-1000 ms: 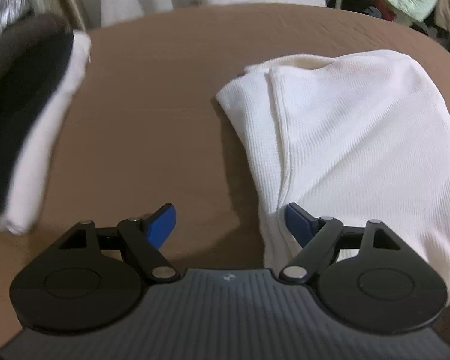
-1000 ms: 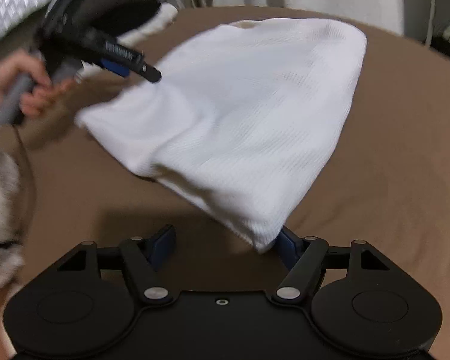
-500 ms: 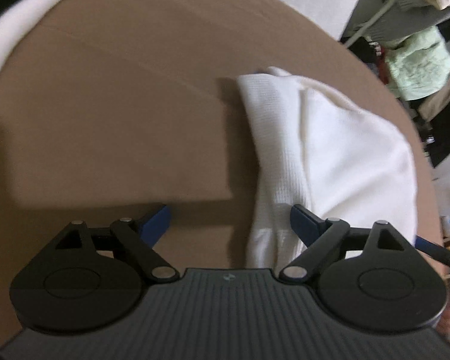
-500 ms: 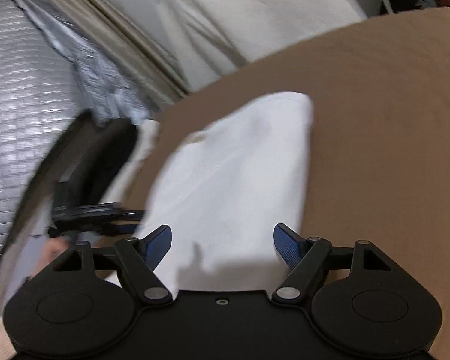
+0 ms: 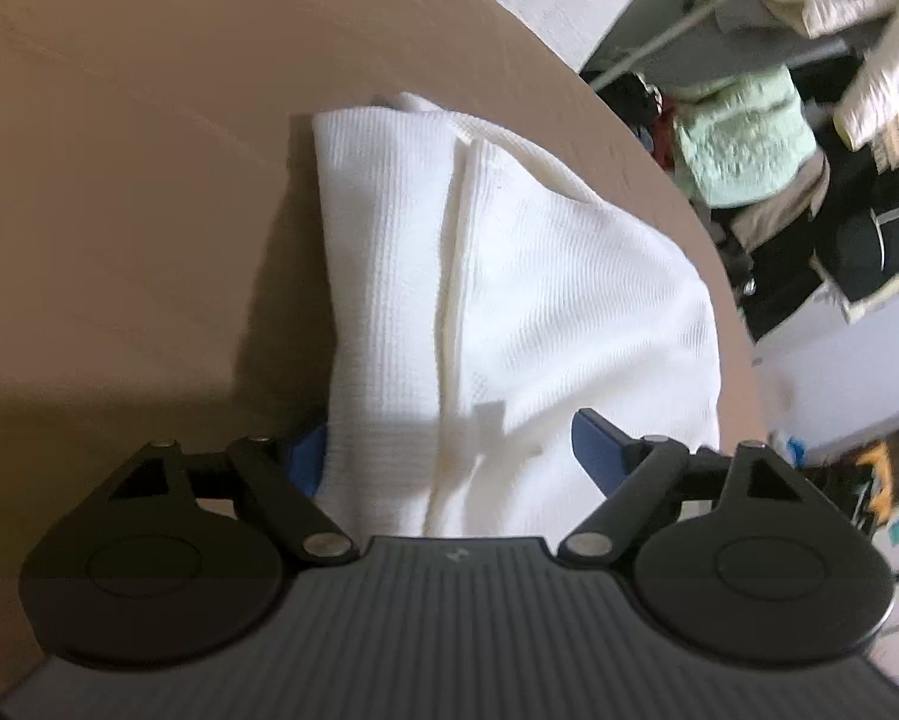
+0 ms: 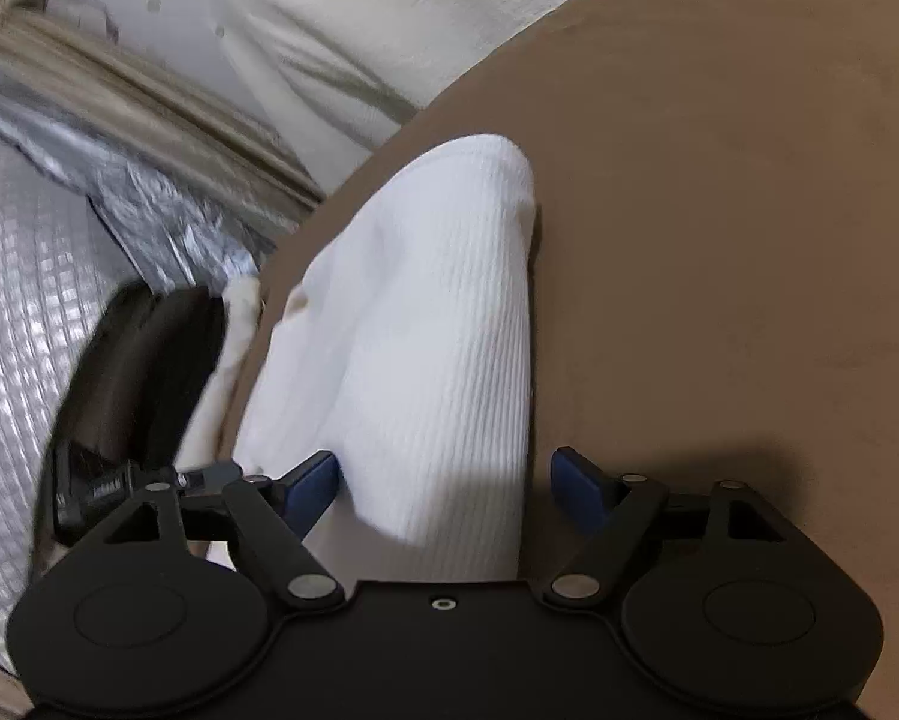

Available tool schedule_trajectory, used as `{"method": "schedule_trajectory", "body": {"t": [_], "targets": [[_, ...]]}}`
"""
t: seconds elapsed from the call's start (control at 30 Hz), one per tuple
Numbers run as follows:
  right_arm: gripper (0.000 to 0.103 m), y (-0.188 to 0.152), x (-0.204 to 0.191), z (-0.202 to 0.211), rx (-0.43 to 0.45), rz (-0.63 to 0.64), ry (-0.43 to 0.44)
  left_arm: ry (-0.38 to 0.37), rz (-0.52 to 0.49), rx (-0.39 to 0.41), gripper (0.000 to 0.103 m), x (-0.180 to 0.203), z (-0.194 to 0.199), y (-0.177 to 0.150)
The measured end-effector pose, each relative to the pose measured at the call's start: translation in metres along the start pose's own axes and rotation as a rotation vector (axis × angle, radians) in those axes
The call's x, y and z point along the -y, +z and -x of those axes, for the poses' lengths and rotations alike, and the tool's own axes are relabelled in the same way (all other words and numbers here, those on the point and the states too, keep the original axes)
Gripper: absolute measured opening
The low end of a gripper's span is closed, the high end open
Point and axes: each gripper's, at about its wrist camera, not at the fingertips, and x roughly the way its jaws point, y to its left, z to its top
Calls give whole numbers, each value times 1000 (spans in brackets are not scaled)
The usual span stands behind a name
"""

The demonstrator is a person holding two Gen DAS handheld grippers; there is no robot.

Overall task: Fold clothes
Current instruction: 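Grasp the folded white garment edge with both grippers and lift it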

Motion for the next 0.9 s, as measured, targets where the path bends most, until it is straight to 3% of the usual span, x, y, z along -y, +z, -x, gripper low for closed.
{"method": "schedule_trajectory", "body": {"t": [0.03,0.1,0.13,0.17,0.27,0.43,0.5,0.67,0.8,0.9], "targets": [[83,1,0,-1,10,2,10,-1,2,3,81,2,-5,0],[83,-1,-3,0,22,42,12,6,-26,-8,49,9,-10,0],[80,-2,-6,2,28,64,11,4,-32,-16,26,11,-13,0],[61,-3,-8,2,35,87,8,-1,-22,-21,21,12,-16,-1],[43,-2,-21,-6,54,163,-23,18,-85,9,18,24,-16,-4],[39,-7,-88,18,143,404,-91,-48,-181,93,17,52,15,-9],[39,-9,-102,21,144,440,-112,-22,-187,74,17,59,13,-11],[60,-11,-70,15,83,327,-235,106,-194,-25,31,56,-14,-15],[71,-2,-35,13,65,160,-119,53,-129,-47,39,36,-15,-15],[77,2,-28,0,81,161,-87,-9,-36,-38,43,20,-22,-10]]}}
